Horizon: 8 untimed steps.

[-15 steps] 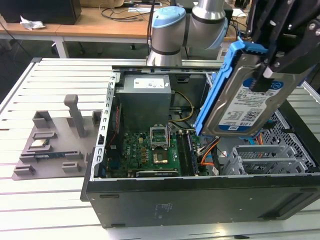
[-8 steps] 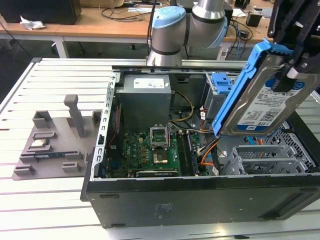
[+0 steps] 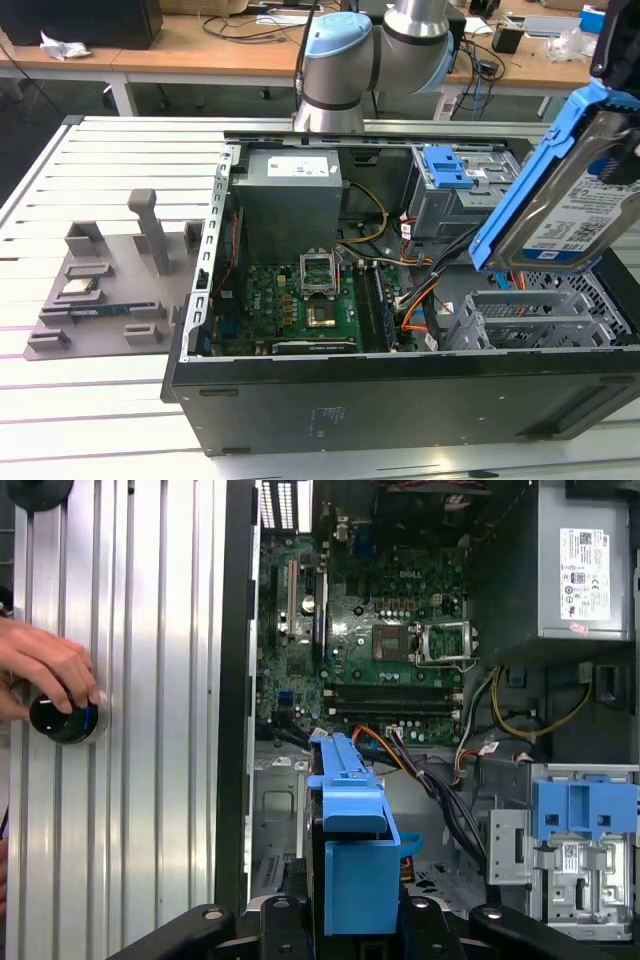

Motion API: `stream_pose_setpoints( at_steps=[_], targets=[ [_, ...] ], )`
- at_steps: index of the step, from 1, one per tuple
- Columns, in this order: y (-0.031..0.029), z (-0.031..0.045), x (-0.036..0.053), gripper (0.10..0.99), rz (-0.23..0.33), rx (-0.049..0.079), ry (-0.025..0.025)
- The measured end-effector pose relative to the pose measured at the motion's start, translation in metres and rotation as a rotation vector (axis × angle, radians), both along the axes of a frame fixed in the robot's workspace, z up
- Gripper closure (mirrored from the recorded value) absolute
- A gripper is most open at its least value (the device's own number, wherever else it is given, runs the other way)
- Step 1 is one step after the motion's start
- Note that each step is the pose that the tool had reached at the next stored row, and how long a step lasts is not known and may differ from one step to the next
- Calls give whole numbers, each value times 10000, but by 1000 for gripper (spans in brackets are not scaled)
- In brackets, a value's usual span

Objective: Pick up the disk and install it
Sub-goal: 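Pick up the disk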

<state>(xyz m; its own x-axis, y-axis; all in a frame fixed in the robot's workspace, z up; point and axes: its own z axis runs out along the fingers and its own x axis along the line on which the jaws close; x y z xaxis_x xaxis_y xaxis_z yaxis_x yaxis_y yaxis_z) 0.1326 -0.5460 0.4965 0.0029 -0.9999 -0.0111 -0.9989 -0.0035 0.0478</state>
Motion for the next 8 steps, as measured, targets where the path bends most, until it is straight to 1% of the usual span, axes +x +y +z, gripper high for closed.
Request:
stream_pose_setpoints(
  at_steps=[1,2,3,6,7,8],
  targets=[
    [0,-1,37,722,1,0,1],
    [0,-2,99,722,1,0,2],
    [0,-4,119,722,1,2,2],
    [1,-23,135,722,-4,-2,1],
    [-4,-53,136,722,-40,3,2],
    [-5,-76,138,722,-305,22,2]
  ],
)
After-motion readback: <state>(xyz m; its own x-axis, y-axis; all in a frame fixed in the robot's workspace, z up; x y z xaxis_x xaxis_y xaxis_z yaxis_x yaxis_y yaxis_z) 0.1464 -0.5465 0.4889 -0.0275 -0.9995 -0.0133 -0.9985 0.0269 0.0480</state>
